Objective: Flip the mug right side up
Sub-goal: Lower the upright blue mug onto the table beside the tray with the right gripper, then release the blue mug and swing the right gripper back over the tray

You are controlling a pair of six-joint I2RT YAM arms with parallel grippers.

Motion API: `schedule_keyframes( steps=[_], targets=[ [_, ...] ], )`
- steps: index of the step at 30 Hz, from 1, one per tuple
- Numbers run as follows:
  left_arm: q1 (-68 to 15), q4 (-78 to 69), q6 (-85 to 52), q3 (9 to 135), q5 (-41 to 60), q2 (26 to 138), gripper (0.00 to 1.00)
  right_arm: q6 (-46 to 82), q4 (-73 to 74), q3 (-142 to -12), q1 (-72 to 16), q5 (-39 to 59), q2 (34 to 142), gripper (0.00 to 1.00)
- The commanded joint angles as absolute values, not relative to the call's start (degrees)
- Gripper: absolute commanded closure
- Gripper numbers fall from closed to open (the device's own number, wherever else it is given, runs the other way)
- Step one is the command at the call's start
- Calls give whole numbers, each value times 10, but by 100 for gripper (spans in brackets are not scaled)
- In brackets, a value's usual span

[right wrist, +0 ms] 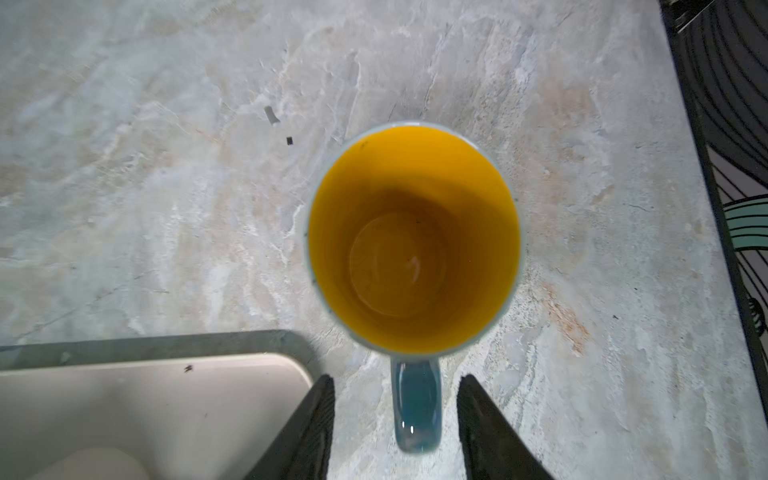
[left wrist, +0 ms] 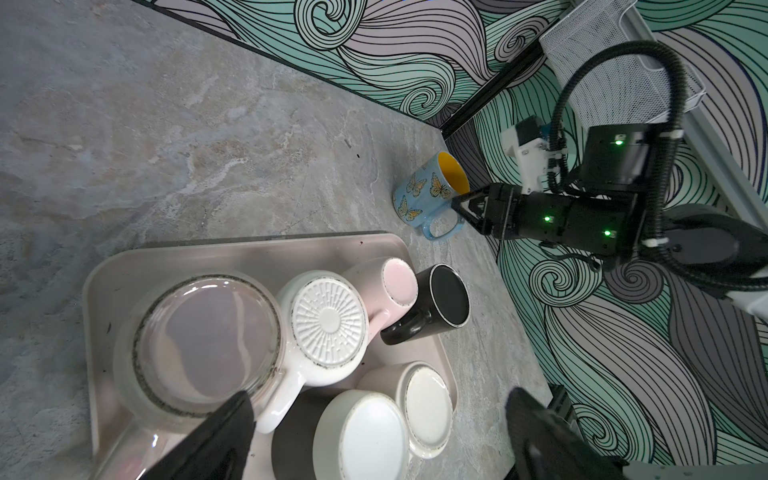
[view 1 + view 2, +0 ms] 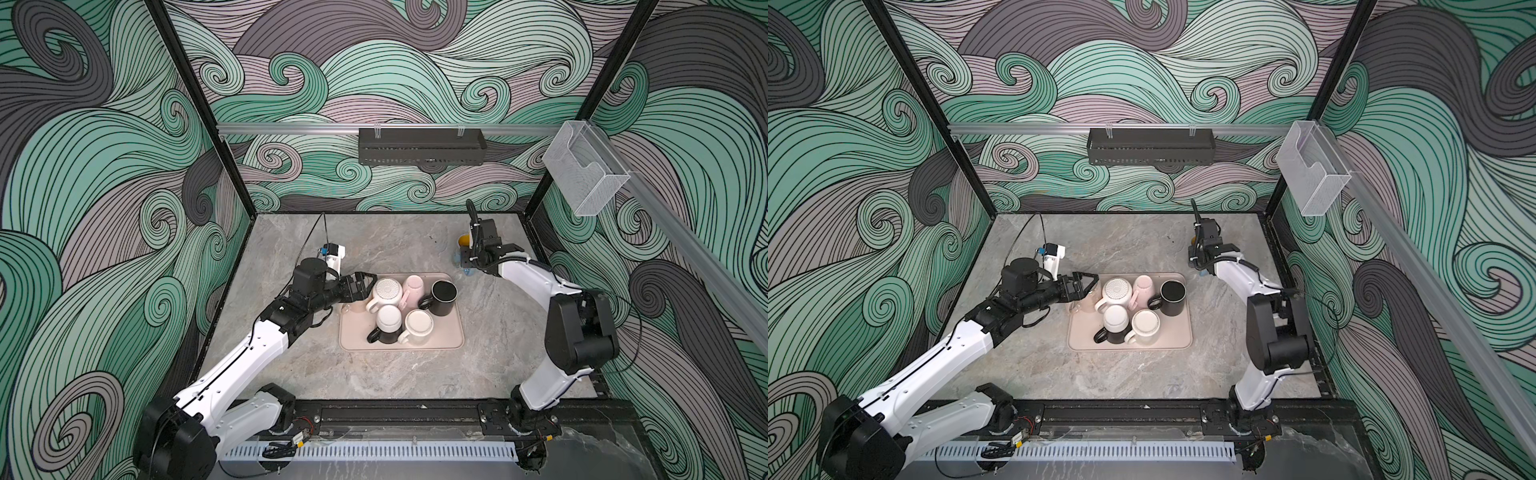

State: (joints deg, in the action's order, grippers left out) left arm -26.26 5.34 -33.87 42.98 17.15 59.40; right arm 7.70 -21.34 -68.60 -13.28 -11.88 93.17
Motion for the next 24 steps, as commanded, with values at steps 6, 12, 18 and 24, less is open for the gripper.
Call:
schedule_keyframes(
  steps=[6,12,18,24],
  targets=[
    [-259,89,-308,429,147,578,4,80,-267,-604,-192,-173,744,42],
    [-259,106,-289,427,129,564,4,42,-167,-521,-314,-164,642,41],
    [-259,120,-281,420,111,550,4,34,-182,-552,-441,-173,613,41],
    [-259,133,-276,402,89,543,4,48,-164,-564,-516,-123,627,41]
  ],
)
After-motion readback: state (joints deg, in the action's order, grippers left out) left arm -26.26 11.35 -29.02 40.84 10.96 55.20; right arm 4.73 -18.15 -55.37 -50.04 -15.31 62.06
